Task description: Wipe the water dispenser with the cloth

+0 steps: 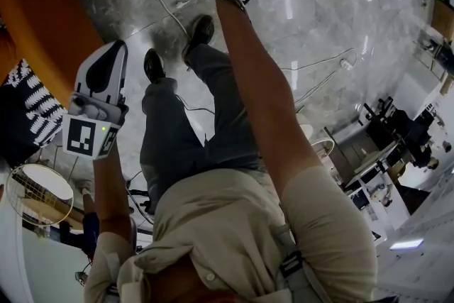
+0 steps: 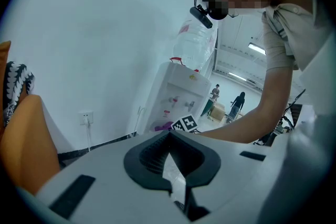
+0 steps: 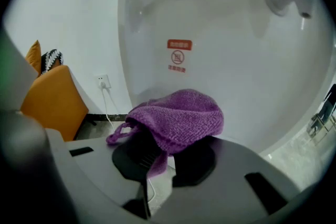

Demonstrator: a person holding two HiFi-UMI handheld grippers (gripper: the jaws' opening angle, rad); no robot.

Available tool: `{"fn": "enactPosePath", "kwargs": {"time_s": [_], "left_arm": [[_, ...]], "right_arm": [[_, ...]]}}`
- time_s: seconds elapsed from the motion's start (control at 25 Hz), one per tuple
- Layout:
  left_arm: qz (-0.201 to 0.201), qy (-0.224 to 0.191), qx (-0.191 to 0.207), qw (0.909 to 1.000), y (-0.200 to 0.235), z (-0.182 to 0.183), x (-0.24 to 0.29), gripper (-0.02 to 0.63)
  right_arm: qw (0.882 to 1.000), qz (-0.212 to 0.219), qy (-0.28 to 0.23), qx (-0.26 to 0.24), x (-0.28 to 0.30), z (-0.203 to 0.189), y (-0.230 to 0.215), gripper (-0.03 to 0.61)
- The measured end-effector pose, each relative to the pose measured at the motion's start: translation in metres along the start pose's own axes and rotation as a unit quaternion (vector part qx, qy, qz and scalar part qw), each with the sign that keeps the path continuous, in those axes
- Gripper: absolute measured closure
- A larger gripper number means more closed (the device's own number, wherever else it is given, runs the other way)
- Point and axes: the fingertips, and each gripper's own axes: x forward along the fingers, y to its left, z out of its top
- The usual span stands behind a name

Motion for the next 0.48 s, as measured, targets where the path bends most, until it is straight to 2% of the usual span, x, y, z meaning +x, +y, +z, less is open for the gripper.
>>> {"fn": "enactPosePath", "kwargs": {"time_s": [0.48], "left_arm": [[-0.021, 0.01, 0.012, 0.9997, -0.026, 0.002, 0.016, 0.598]], "right_arm": [[0.995, -0.086, 0.025, 0.039, -0.031, -0.05, -0.106, 0.515]]}}
